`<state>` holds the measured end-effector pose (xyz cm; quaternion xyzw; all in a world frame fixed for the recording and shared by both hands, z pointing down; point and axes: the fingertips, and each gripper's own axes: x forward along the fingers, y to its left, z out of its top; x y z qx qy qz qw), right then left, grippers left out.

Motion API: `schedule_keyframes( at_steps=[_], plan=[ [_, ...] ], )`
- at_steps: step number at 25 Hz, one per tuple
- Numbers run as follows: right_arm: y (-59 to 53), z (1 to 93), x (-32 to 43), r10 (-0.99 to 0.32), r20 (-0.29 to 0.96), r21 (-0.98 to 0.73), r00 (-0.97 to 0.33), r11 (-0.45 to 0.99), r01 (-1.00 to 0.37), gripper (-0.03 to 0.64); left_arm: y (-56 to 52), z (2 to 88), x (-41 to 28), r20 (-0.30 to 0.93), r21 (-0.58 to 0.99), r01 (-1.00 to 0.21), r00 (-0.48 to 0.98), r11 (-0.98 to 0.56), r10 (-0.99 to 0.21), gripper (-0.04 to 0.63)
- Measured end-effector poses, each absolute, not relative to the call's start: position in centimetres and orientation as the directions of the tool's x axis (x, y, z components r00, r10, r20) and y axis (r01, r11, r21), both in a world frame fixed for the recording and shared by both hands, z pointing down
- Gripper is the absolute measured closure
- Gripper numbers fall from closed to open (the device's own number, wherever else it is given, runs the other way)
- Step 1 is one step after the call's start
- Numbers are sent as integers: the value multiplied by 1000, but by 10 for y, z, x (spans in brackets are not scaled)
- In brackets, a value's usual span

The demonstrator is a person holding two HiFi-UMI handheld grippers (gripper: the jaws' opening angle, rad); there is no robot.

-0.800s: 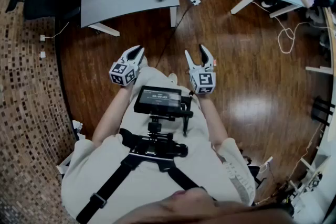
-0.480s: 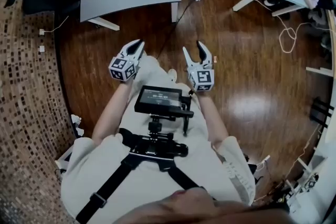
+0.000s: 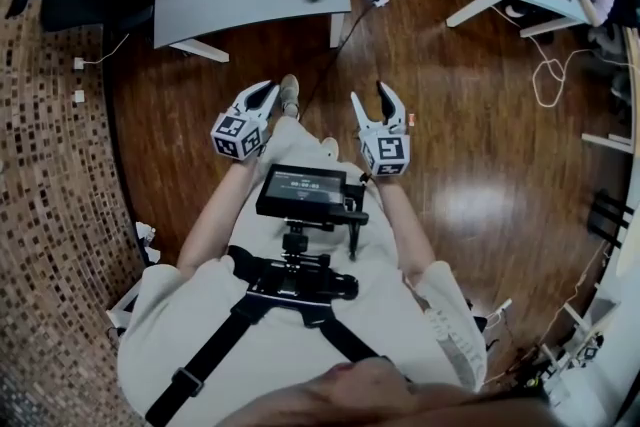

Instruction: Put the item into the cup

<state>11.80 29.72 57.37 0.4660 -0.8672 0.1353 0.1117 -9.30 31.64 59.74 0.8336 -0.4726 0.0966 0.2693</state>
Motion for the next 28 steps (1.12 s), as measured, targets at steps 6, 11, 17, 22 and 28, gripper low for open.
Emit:
schedule_keyframes(
  at_steps=[6,11,17,22,28],
  plan=[
    [250,586,72,-769,346,-136,-537,525,-840,350,260,608,-136,426,369,-829,552,-419,-717,558],
    [211,585,48,-767,356,-141,-533,520,-842,350,217,612,-153,447,364,-816,575,-448,-685,558],
    [171,585,22,-773,373,-136,-513,501,-855,350,178,616,-172,453,371,-795,606,-480,-654,558],
    [148,592,7,-779,389,-134,-491,480,-867,350,152,622,-189,456,378,-780,626,-499,-633,558],
    [121,592,-13,-792,407,-115,-455,450,-886,350,122,632,-211,453,396,-756,655,-521,-605,558]
  ],
)
